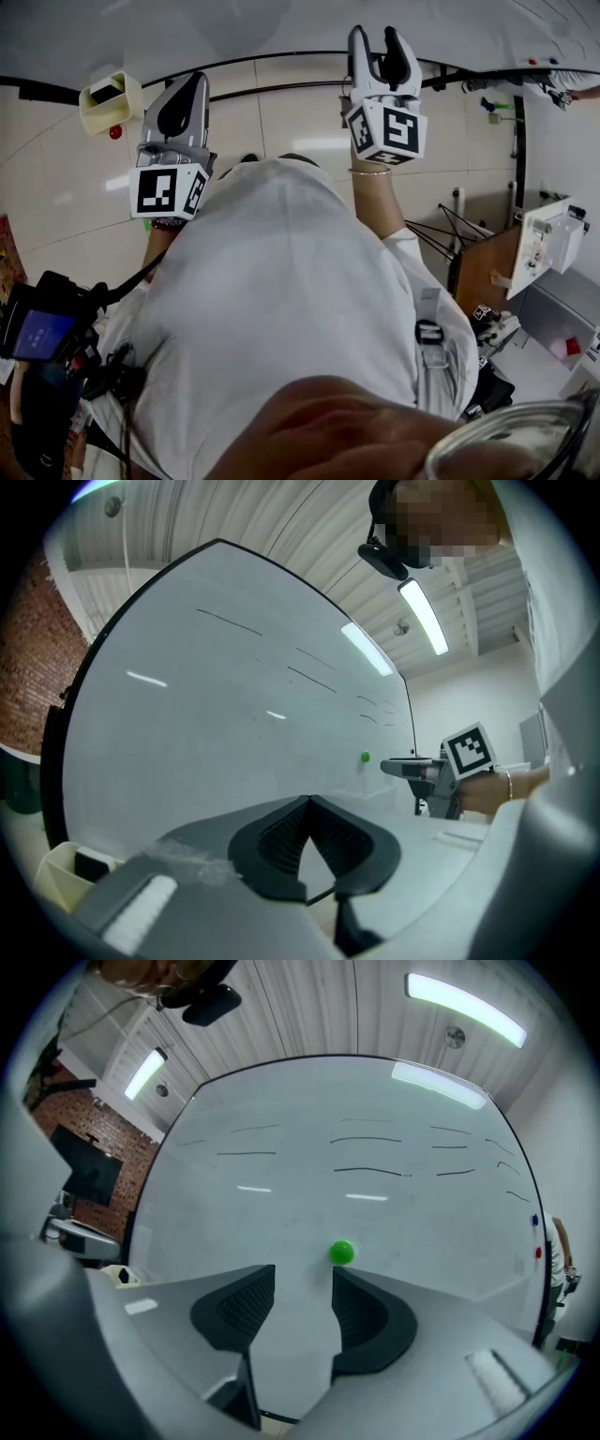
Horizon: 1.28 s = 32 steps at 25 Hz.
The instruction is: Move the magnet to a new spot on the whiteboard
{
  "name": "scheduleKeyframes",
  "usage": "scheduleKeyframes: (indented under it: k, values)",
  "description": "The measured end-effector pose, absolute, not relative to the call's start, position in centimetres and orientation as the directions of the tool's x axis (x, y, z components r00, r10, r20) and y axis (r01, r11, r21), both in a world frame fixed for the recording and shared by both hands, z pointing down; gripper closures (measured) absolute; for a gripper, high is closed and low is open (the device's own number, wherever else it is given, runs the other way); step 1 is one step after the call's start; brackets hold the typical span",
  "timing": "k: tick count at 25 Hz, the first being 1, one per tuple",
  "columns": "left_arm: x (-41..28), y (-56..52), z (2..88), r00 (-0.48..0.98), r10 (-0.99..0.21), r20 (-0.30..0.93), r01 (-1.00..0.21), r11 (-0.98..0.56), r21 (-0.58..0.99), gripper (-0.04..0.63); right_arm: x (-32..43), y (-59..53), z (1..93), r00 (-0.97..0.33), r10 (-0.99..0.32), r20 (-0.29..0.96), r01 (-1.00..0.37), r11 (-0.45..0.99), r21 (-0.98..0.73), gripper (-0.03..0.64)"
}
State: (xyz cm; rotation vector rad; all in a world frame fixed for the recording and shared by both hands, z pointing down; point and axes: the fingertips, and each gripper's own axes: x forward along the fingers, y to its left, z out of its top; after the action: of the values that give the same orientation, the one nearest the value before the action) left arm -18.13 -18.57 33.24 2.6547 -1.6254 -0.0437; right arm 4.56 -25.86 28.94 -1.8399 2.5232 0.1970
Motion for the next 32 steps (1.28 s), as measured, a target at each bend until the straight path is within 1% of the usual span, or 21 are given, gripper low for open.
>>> scheduleKeyframes:
  k: [3,5,9,13,15,20,25,32]
  values:
    - [-18.3,-18.5,32.5,0.455,-0.889,-0.041,-0.889,-0.457,0.027,0.589,3.1,-24.5,28.8,-0.374,-0.922,-0.102,-0.925,0.363,0.116,0.431]
    - [-17.6,-17.8,32.0,0.458,-0.887,-0.054,-0.888,-0.46,0.02,0.589,3.4,-23.5,28.9,-0.392,-0.913,-0.113,-0.918,0.38,0.113,0.431]
    - [-14.8,-16.1,32.0,0.47,-0.882,-0.03,-0.882,-0.471,0.019,0.589,6.2,-20.7,29.1,-0.383,-0.917,-0.113,-0.924,0.378,0.061,0.431]
    - [-10.8,-14.1,31.7,0.532,-0.846,-0.025,-0.847,-0.532,-0.004,0.589,9.8,-17.6,29.1,-0.378,-0.917,-0.128,-0.925,0.38,0.006,0.436]
    - [-9.0,-13.1,31.9,0.541,-0.841,-0.012,-0.841,-0.541,-0.006,0.589,11.9,-16.1,29.4,-0.365,-0.923,-0.122,-0.93,0.367,0.002,0.436]
    - [-7.5,-10.5,32.5,0.5,-0.866,0.016,-0.866,-0.5,0.006,0.589,14.9,-12.1,29.9,-0.364,-0.924,-0.115,-0.93,0.367,-0.002,0.436]
    - [-5.6,-6.7,33.1,0.455,-0.89,0.032,-0.89,-0.455,0.005,0.589,16.9,-8.4,30.3,-0.414,-0.903,-0.114,-0.909,0.418,-0.01,0.454]
    - [-3.4,0.5,32.4,0.391,-0.917,0.074,-0.92,-0.393,-0.005,0.589,19.6,-2.5,29.5,-0.458,-0.88,-0.125,-0.884,0.465,-0.039,0.454]
